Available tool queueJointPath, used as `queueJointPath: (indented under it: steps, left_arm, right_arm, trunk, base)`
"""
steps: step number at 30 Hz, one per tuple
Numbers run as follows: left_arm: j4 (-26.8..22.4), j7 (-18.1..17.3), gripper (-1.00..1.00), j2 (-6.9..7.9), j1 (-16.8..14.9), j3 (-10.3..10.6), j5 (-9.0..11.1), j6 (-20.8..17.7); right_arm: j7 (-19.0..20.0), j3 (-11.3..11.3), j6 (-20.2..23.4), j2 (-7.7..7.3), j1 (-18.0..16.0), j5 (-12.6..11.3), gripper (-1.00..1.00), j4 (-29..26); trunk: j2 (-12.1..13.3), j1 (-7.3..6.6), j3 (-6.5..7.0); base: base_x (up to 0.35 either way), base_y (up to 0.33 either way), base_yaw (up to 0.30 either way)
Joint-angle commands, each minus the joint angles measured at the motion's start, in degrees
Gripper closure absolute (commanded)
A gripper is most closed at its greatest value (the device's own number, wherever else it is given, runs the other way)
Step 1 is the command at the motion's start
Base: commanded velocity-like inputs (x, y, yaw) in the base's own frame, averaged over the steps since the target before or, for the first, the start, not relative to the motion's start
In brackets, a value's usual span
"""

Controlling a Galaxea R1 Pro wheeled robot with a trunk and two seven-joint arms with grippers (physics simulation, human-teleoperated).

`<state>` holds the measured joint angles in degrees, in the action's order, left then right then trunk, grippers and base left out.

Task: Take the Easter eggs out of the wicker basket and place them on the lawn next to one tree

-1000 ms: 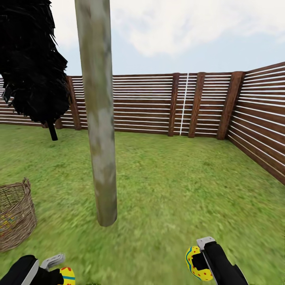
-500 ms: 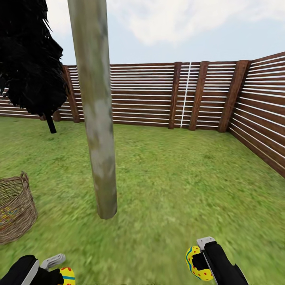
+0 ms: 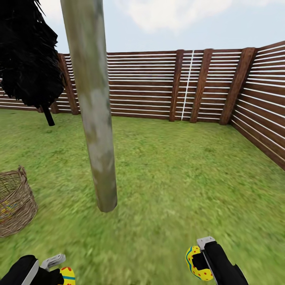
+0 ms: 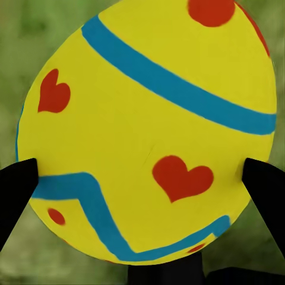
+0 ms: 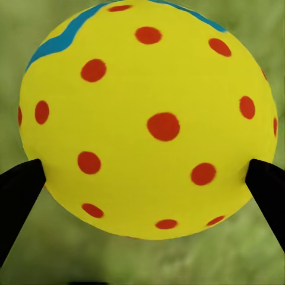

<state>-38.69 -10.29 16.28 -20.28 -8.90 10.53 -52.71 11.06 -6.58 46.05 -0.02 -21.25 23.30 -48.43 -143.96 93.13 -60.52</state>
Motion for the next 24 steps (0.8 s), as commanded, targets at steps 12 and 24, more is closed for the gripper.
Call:
queueJointPath:
  steps: [12,24]
  left_arm:
    - [0.0,-0.2,1.0,-0.02,0.0,-0.1,0.0,-0.3]
    - [-0.1,-0.2,1.0,-0.02,0.0,-0.1,0.0,-0.3]
  right_arm:
    - [0.5,-0.1,0.2,0.02,0.0,0.6,1.0,-0.1]
    - [0.5,-0.1,0.2,0.07,0.0,0.6,1.0,0.0]
  trunk:
    - [-0.2,0.29,-2.72]
    - [-0.3,0.6,-5.38]
  base:
    - [0.0,0.0,0.0]
    - [0.0,0.0,0.0]
